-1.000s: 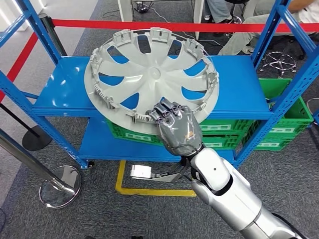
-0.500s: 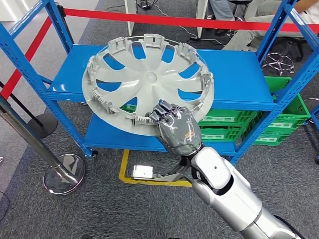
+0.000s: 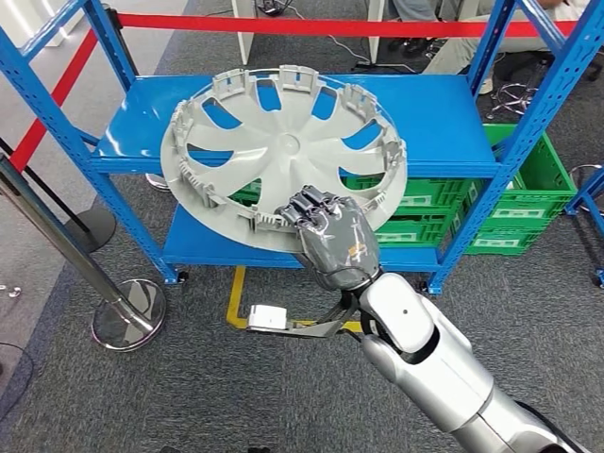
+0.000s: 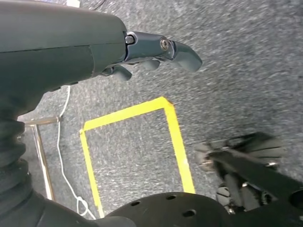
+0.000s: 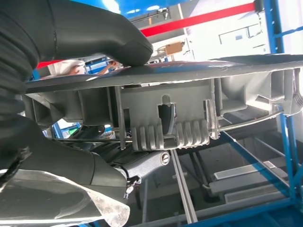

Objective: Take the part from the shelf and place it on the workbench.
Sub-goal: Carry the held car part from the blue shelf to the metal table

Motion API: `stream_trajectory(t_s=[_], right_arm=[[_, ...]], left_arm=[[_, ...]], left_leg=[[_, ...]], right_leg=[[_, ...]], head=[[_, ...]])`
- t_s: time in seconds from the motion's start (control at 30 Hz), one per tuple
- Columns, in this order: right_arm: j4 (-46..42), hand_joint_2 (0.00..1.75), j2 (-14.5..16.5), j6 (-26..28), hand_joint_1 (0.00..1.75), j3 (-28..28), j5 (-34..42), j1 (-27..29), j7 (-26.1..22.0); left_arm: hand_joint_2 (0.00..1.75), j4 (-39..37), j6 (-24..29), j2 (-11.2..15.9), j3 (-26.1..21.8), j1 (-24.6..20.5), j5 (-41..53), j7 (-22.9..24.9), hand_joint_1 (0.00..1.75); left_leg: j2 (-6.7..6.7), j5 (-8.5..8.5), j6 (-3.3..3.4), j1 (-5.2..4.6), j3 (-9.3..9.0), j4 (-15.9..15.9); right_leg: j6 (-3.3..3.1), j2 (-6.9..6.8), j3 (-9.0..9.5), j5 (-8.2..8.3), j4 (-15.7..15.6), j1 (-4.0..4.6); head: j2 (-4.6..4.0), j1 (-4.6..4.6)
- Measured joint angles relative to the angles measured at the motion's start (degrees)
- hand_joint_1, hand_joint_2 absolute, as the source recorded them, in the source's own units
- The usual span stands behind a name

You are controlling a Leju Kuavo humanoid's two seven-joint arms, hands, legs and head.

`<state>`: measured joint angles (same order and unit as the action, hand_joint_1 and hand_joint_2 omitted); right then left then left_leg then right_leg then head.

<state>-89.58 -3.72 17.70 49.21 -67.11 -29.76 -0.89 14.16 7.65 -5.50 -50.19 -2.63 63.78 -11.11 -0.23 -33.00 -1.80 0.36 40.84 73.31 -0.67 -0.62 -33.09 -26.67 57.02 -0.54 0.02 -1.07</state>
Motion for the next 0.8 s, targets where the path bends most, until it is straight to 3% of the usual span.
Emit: stream_trajectory(t_s=[0.03,0.1,0.17,0.23,0.3,0.33,0.37,0.43,0.47,0.5,0.53,0.6,0.67,0.7,0.73,0.8], right_arm=[[0.06,1.75,0.0,0.0,1.75,0.01,0.0,0.0,-0.01],[0.11,1.75,0.02,0.01,1.75,0.0,0.02,-0.02,-0.01],[0.1,1.75,0.07,0.02,1.75,-0.08,0.03,-0.09,0.01],[0.12,1.75,0.1,0.01,1.75,-0.09,0.05,-0.18,-0.01],[0.18,1.75,0.1,0.01,1.75,-0.07,0.07,-0.2,-0.05],[0.22,1.75,0.09,0.01,1.75,-0.08,0.07,-0.21,-0.05],[0.27,1.75,0.09,0.0,1.75,-0.09,0.07,-0.22,-0.07],[0.4,1.75,0.09,-0.03,1.75,-0.08,0.07,-0.25,-0.1],[0.48,1.75,0.09,-0.05,1.75,-0.07,0.08,-0.24,-0.13],[0.58,1.75,0.09,-0.09,1.75,-0.05,0.08,-0.23,-0.13],[0.66,1.75,0.09,-0.15,1.75,-0.05,0.09,-0.22,-0.14],[0.75,1.75,0.09,-0.26,1.75,-0.05,0.1,-0.26,-0.13],[0.75,1.75,0.11,-0.37,1.75,-0.04,0.13,-0.51,-0.14],[0.76,1.75,0.12,-0.42,1.75,-0.03,0.14,-0.65,-0.14],[0.8,1.75,0.13,-0.49,1.75,-0.01,0.15,-0.78,-0.14],[0.89,1.75,0.14,-0.61,1.75,0.01,0.16,-0.94,-0.13]], left_arm=[[1.75,0.01,0.0,0.03,0.03,-0.04,0.01,0.05,0.0],[1.75,0.02,0.0,0.09,0.11,-0.11,0.07,0.13,0.0],[1.75,0.05,0.02,0.12,0.18,-0.29,0.13,0.17,0.0],[1.75,0.07,0.05,0.13,0.2,-0.41,0.19,0.2,0.0],[1.75,0.07,0.06,0.08,0.2,-0.36,0.33,0.24,0.0],[1.75,0.07,0.06,0.07,0.21,-0.35,0.42,0.26,0.0],[1.75,0.08,0.06,0.09,0.21,-0.35,0.5,0.27,0.0],[1.75,0.09,0.06,0.16,0.23,-0.4,0.58,0.27,0.0],[1.75,0.09,0.06,0.19,0.23,-0.41,0.58,0.27,0.0],[1.75,0.09,0.05,0.2,0.24,-0.42,0.58,0.28,0.0],[1.75,0.09,0.05,0.2,0.25,-0.41,0.58,0.29,0.0],[1.75,0.09,0.04,0.19,0.25,-0.43,0.58,0.32,0.0],[1.75,0.09,0.04,0.19,0.26,-0.45,0.58,0.34,0.0],[1.75,0.09,0.04,0.2,0.27,-0.45,0.58,0.35,0.0],[1.75,0.09,0.04,0.21,0.27,-0.44,0.58,0.37,0.0],[1.75,0.09,0.04,0.31,0.27,-0.37,0.58,0.4,0.0]], left_leg=[[0.01,0.81,-0.06,0.09,-1.07,0.14],[0.01,3.36,0.07,0.22,-5.96,-5.66],[-0.05,3.59,0.52,0.07,-11.04,-13.38],[-0.14,3.21,1.17,-0.24,-12.47,-16.58],[0.0,4.3,2.0,-0.21,-11.69,-17.0],[0.12,4.95,2.52,-0.14,-11.17,-17.16],[0.24,5.65,2.95,-0.06,-10.54,-17.32],[0.32,6.94,3.53,-0.19,-8.98,-17.22],[0.32,7.56,3.61,-0.3,-8.15,-17.14],[0.33,8.18,3.63,-0.39,-7.29,-17.04],[0.33,8.75,3.59,-0.48,-6.43,-16.91],[0.31,9.8,3.42,-0.57,-4.9,-16.63],[0.27,10.82,3.05,-0.79,-3.72,-16.4],[0.26,11.45,2.82,-0.84,-3.33,-16.42],[0.26,12.14,2.56,-0.86,-2.99,-16.53],[0.12,12.95,1.97,-0.74,-2.5,-16.75]], right_leg=[[0.08,-0.04,-0.92,0.47,0.29,-0.01],[0.38,-0.05,-2.56,1.38,0.85,-0.02],[0.93,-0.07,-3.67,2.36,1.1,0.1],[1.51,-0.16,-4.14,3.55,0.82,0.13],[2.1,-0.05,-4.56,4.07,0.55,0.04],[2.35,0.11,-5.12,2.89,1.32,0.02],[2.56,0.27,-5.89,0.69,3.19,0.0],[2.73,0.43,-7.79,-5.23,10.21,-0.04],[2.77,0.44,-8.36,-7.05,13.92,-0.04],[2.77,0.45,-8.32,-7.56,16.42,-0.04],[2.72,0.45,-7.47,-6.8,17.06,-0.04],[2.37,0.45,-2.9,-3.83,12.36,-0.01],[2.01,0.47,3.12,-3.47,3.98,0.15],[1.93,0.5,4.89,-3.86,1.11,0.26],[1.9,0.53,5.68,-4.21,-0.53,0.38],[1.54,0.42,5.0,-3.33,-1.02,0.34]], head=[[0.0,-0.01],[0.01,-0.01],[0.02,0.01],[0.02,0.0],[0.01,-0.01],[0.01,0.07],[0.01,0.19],[0.01,0.37],[0.01,0.39],[0.0,0.39],[0.0,0.4],[0.01,0.4],[0.01,0.37],[0.01,0.35],[0.01,0.36],[0.01,0.37]])
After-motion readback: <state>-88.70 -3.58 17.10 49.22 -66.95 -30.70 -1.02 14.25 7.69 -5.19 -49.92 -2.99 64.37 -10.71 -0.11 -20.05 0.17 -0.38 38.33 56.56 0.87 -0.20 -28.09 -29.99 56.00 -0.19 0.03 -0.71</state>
